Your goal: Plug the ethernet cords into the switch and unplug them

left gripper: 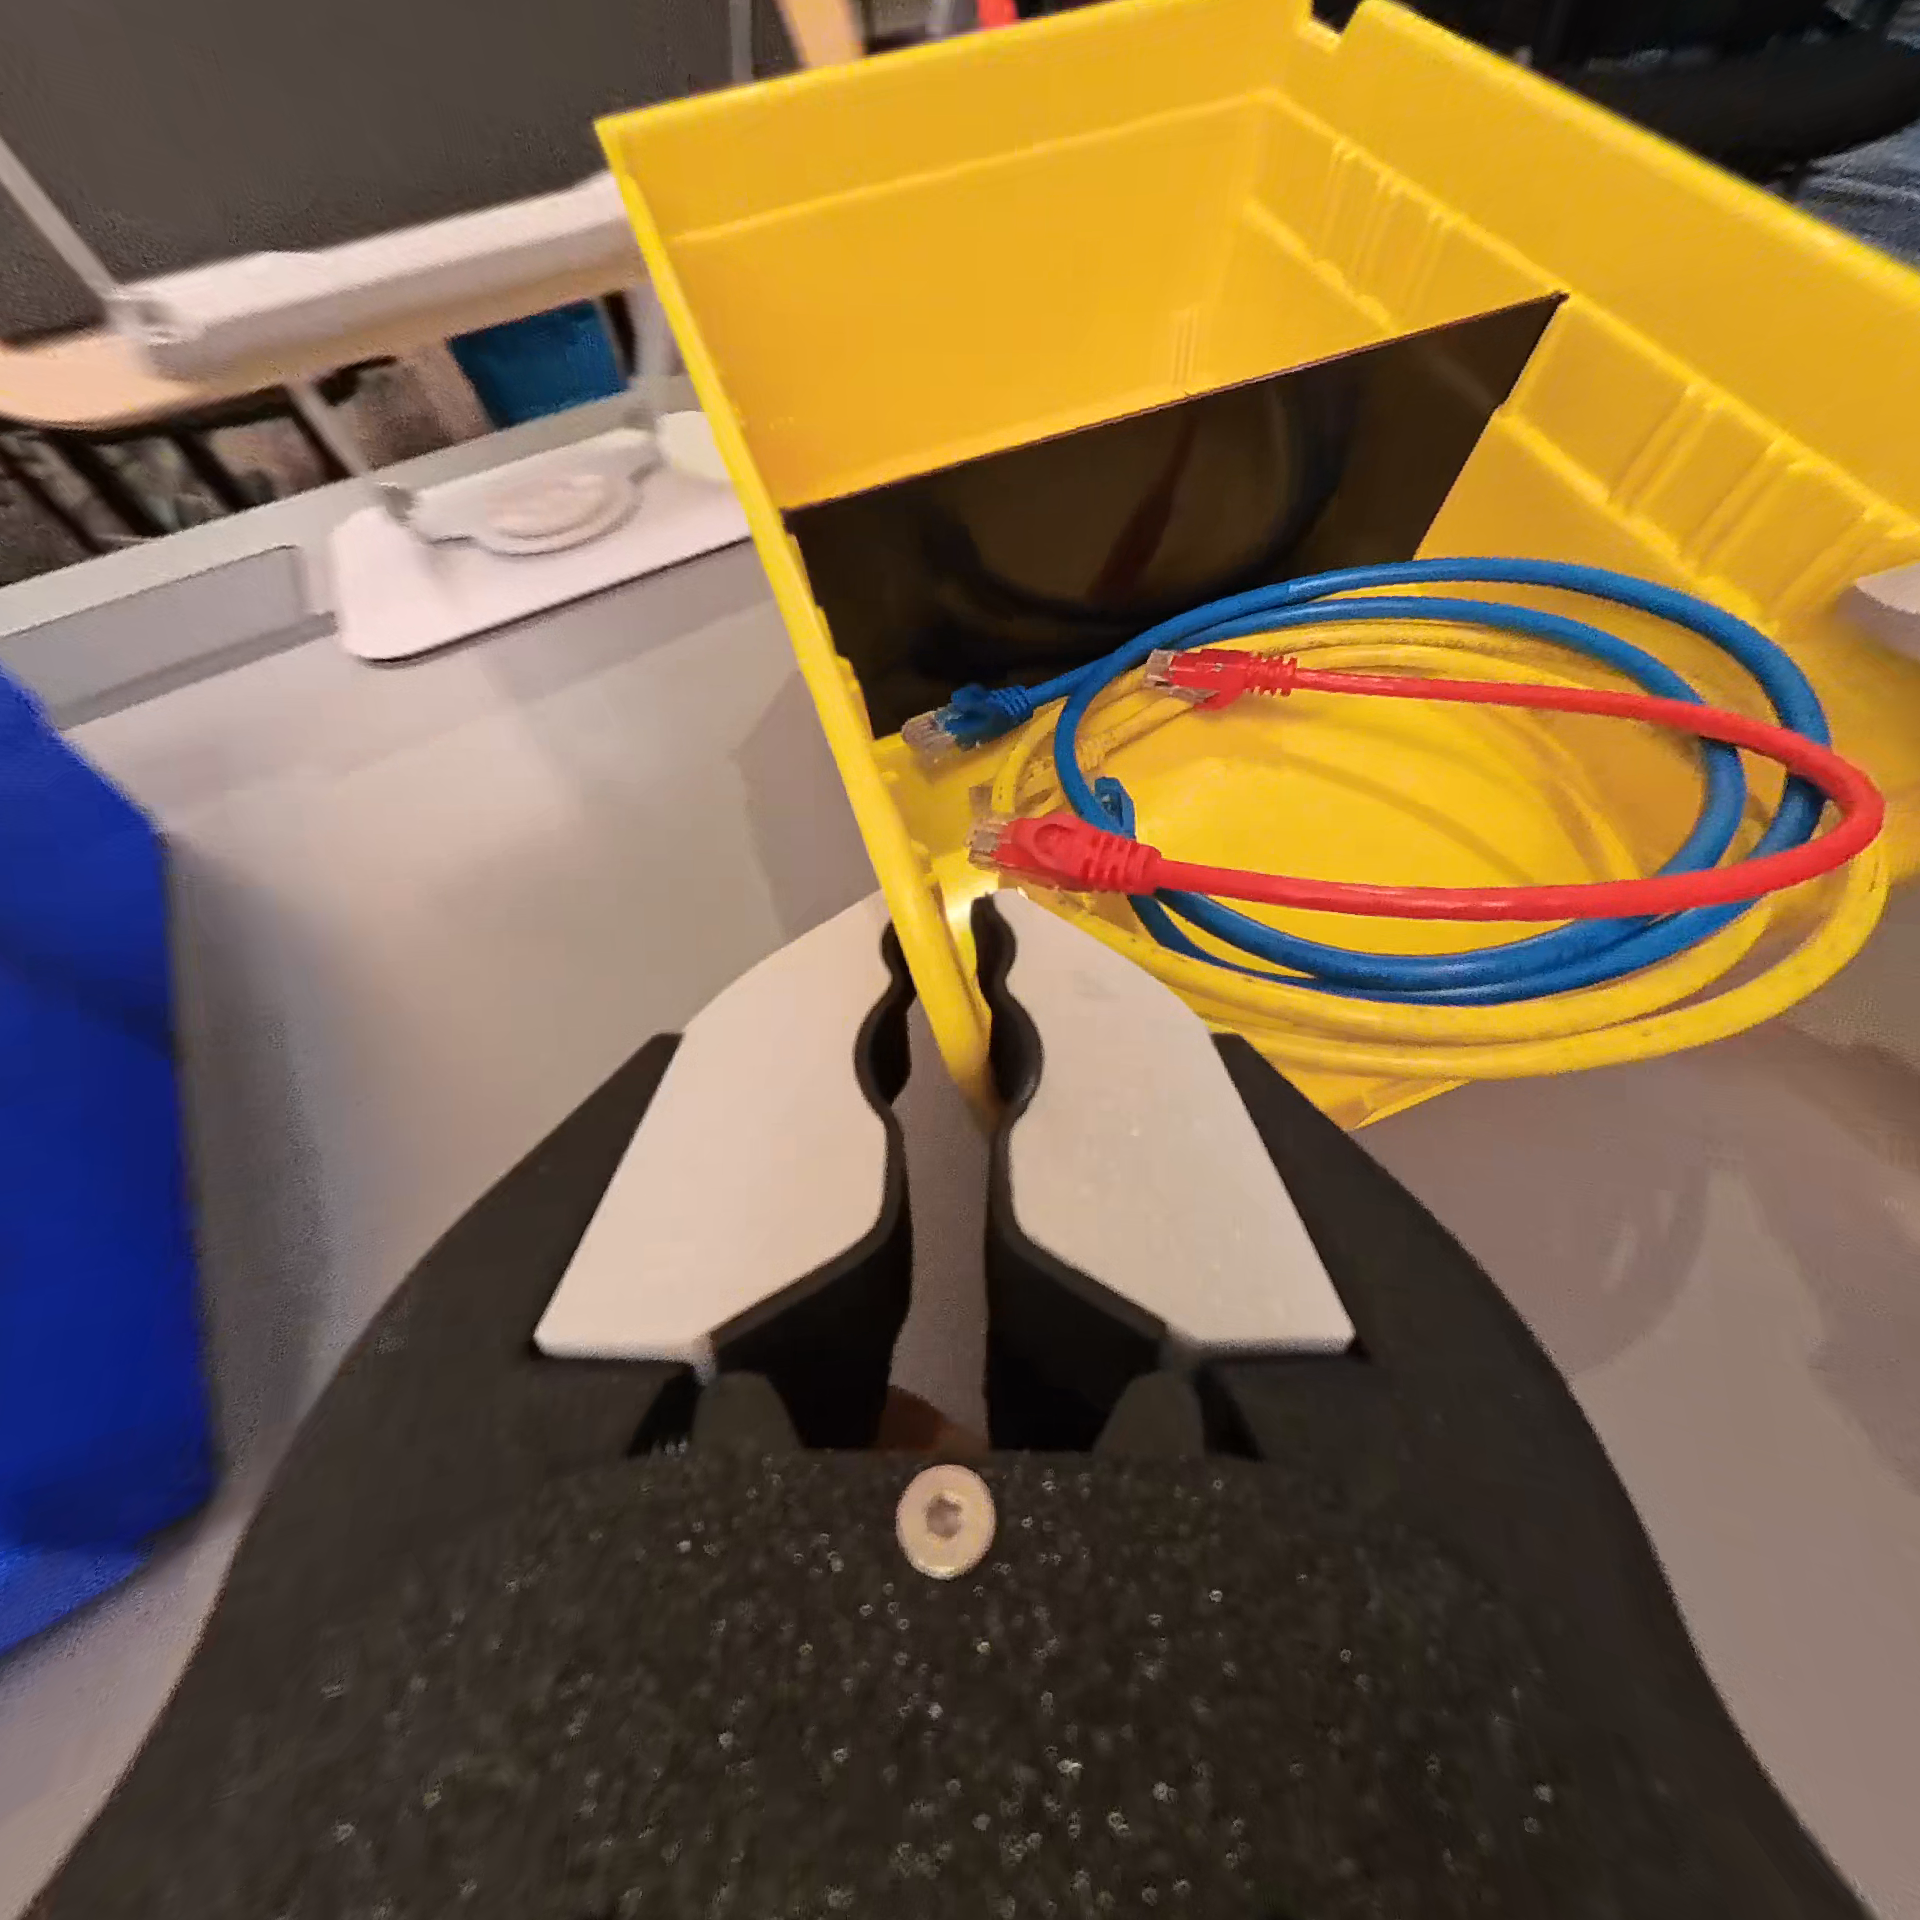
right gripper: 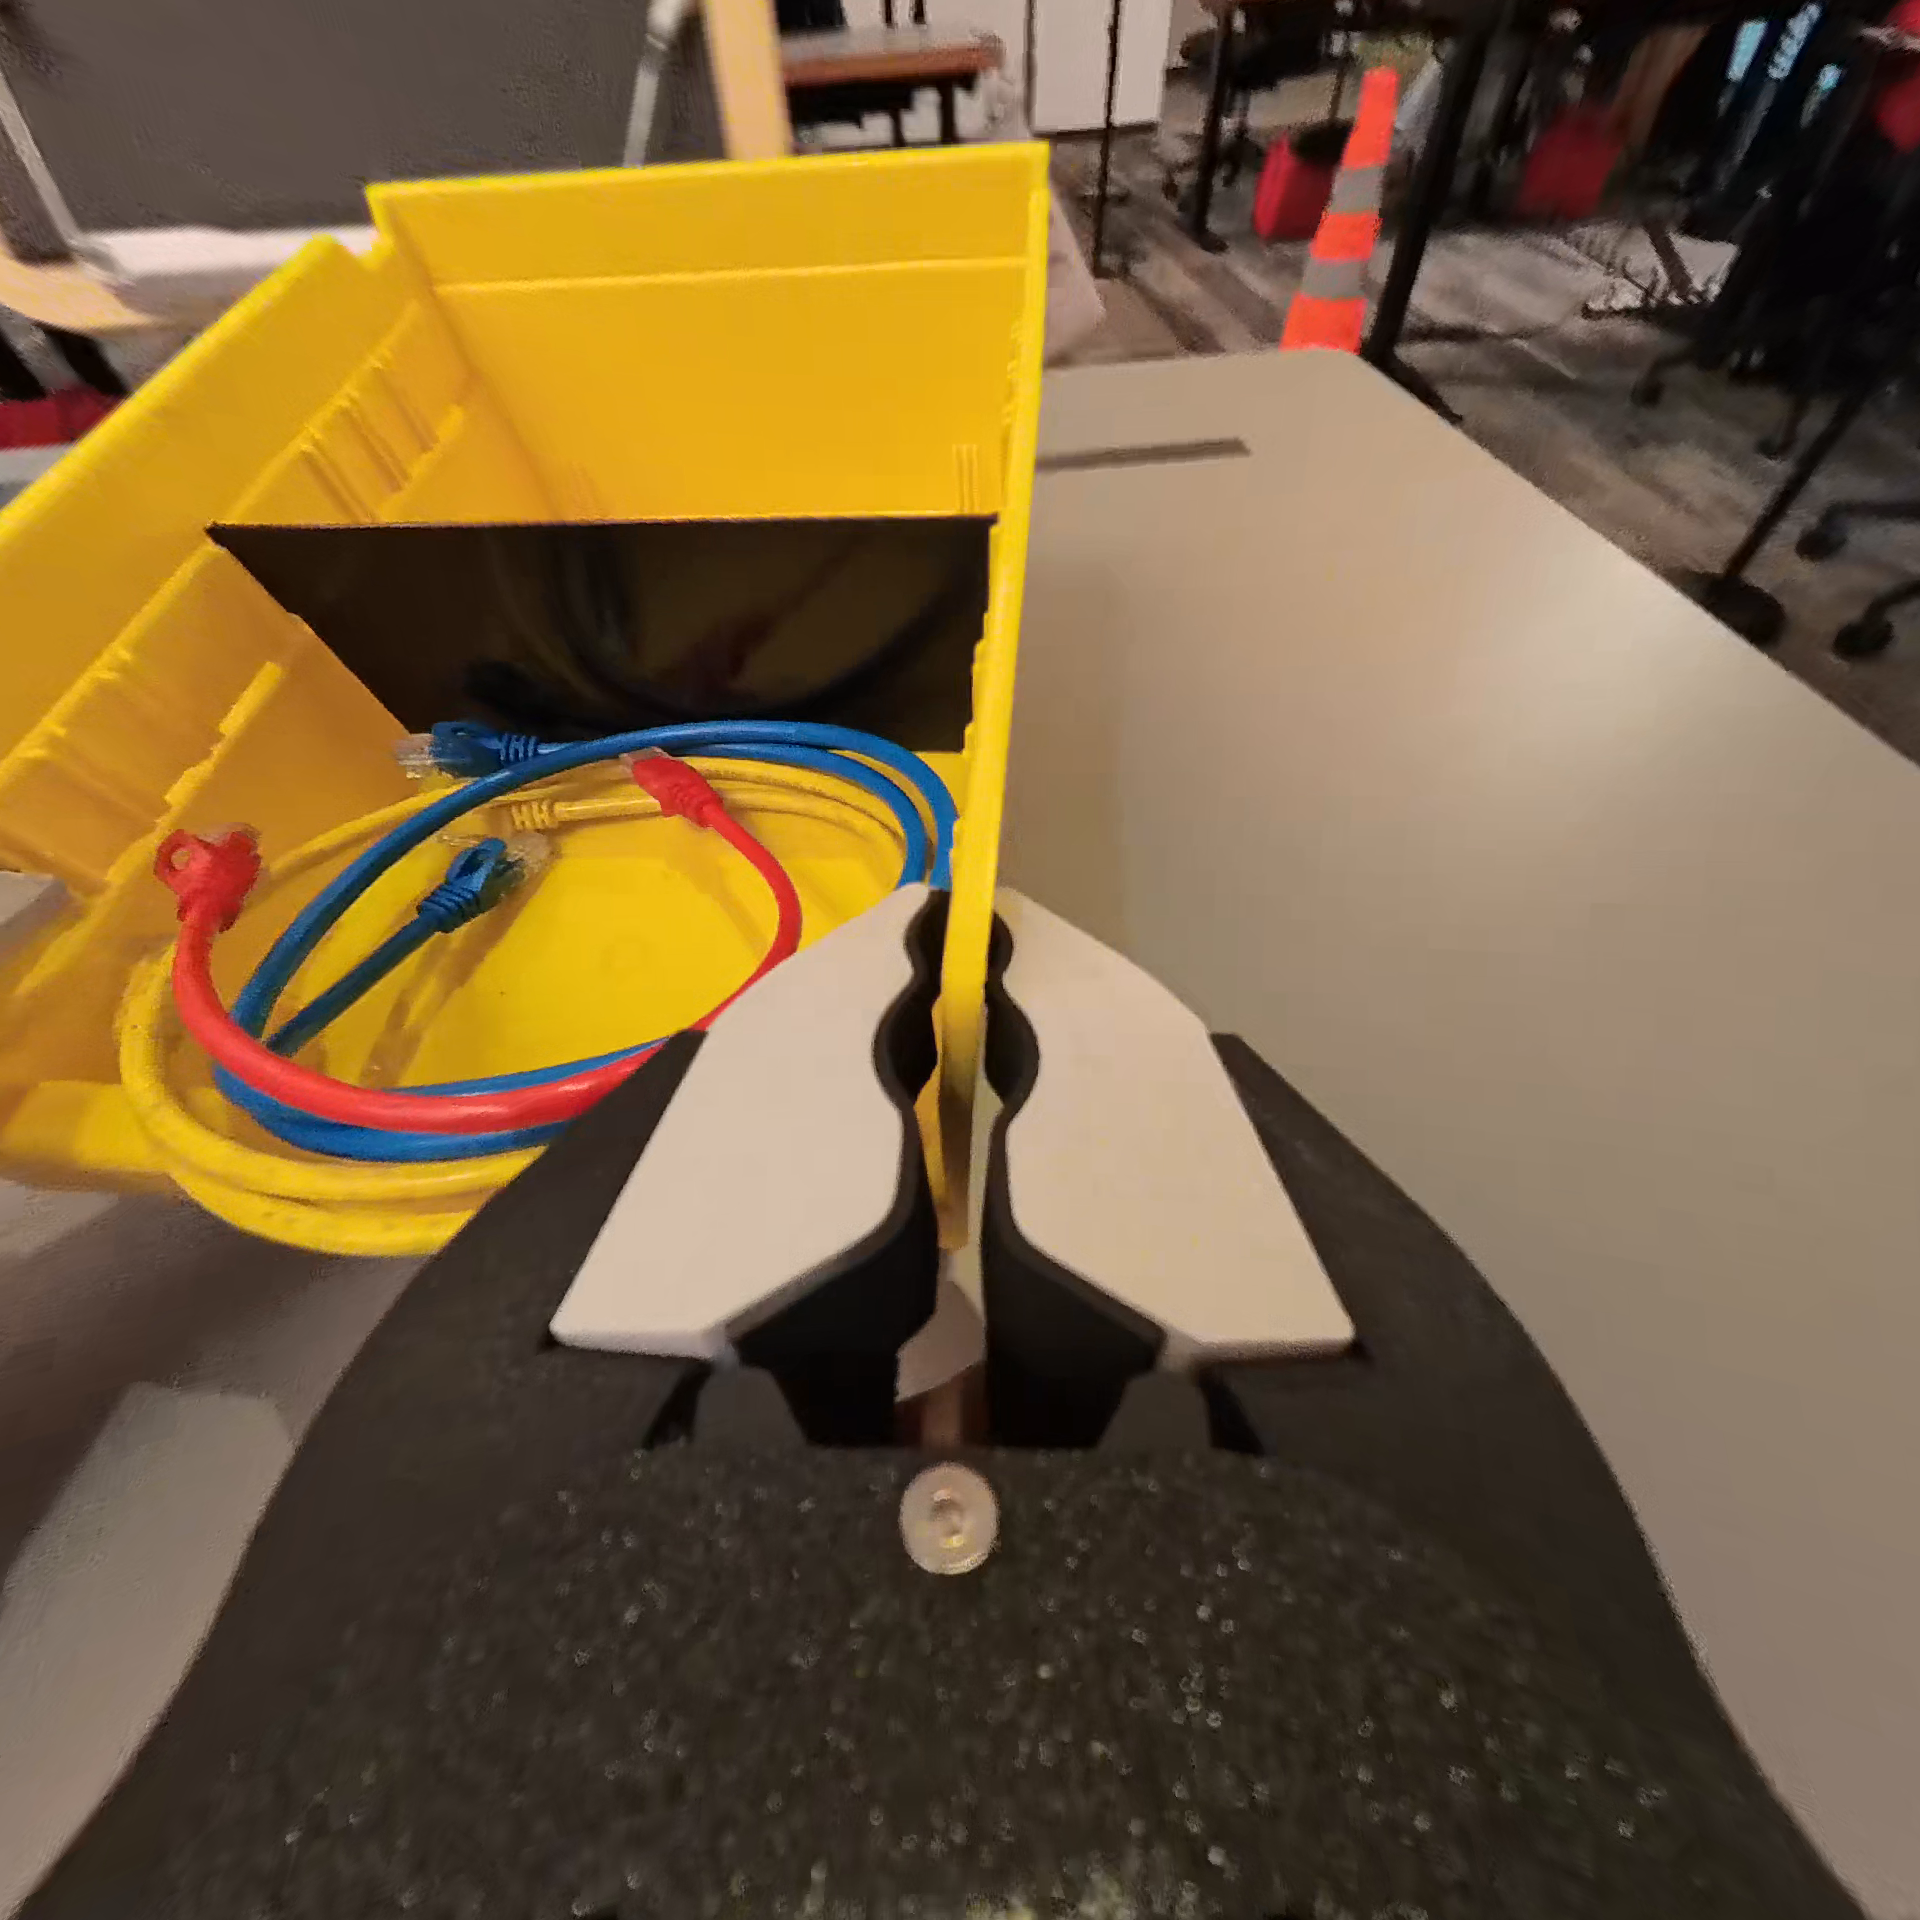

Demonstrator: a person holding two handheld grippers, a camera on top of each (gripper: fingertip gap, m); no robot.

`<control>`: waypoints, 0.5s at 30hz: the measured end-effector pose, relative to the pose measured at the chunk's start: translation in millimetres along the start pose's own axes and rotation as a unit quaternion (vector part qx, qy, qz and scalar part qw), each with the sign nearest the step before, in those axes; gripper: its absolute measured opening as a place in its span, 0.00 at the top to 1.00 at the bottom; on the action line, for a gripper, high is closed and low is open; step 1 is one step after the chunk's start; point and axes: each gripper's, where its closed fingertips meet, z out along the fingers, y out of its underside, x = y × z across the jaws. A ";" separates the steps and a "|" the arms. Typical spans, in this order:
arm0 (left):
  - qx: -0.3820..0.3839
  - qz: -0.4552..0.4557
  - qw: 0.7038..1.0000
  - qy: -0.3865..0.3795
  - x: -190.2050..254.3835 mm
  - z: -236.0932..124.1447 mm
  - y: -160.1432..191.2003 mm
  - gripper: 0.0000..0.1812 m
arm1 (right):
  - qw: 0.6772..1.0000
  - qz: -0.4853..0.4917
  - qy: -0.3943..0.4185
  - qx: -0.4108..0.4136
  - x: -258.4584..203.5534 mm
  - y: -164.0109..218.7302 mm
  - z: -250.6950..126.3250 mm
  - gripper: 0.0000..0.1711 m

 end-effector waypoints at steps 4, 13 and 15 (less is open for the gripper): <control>-0.016 -0.022 0.998 -0.051 -54.8 -19.5 12.2 0.95 | 0.999 -0.013 -0.051 -0.008 -58.0 -5.1 21.8 0.97; -0.059 -0.074 0.993 -0.077 -117.7 -46.4 53.5 0.93 | 0.989 -0.063 -0.128 -0.037 -138.0 14.7 43.5 0.97; -0.049 -0.063 0.995 -0.056 -112.4 -49.6 51.0 0.90 | 0.987 -0.070 -0.138 -0.037 -137.5 14.7 45.7 0.94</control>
